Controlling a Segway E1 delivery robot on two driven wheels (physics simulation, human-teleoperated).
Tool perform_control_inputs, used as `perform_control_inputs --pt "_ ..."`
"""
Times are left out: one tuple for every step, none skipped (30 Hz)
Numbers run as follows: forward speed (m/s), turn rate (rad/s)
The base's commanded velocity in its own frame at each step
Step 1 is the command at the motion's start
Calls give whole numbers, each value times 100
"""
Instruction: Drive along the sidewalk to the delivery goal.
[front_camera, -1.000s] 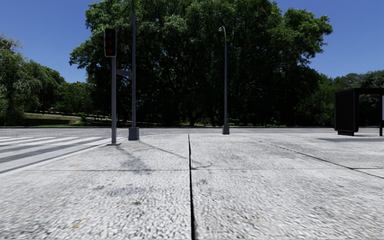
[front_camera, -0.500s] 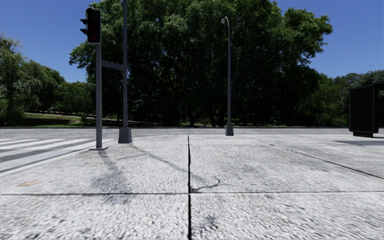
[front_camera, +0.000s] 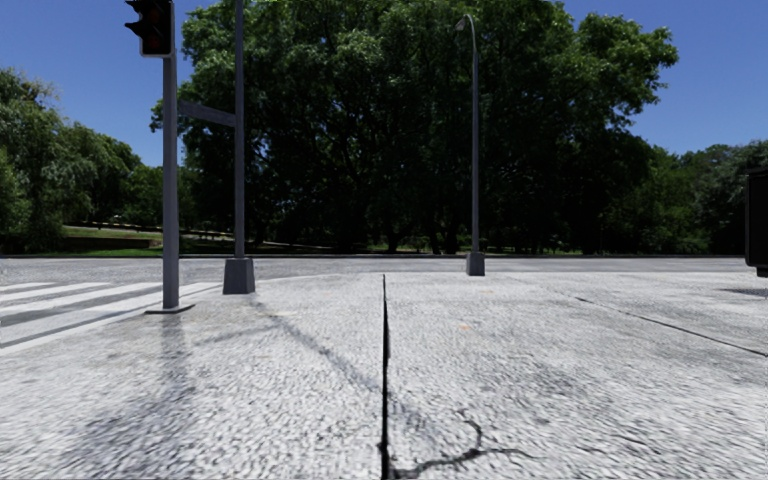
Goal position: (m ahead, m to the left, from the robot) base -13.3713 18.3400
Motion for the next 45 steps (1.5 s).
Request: perform_control_inputs --pt "177 120" --pt "177 120" --pt "177 120" --pt "177 120" --pt "177 120" --pt "177 120" --pt "177 120" --pt "177 120" --pt "177 120" --pt "177 120" --pt "177 120" --pt "177 120" --pt "177 120" --pt "177 120" --pt "177 120" --pt "177 120" --pt "177 120" --pt "177 120" --pt "177 120" --pt "177 120" --pt "177 120" --pt "177 120" --pt "177 120" --pt "177 120" --pt "177 120" --pt "177 120" --pt "177 114" --pt "177 114" --pt "177 110" --pt "177 108" --pt "177 105" --pt "177 100" --pt "177 97" --pt "177 96" --pt "177 79" --pt "177 10" --pt "177 3" --pt "177 0" --pt "177 0" --pt "177 0" --pt "177 0" --pt "177 0" --pt "177 0" --pt "177 0" --pt "177 0"
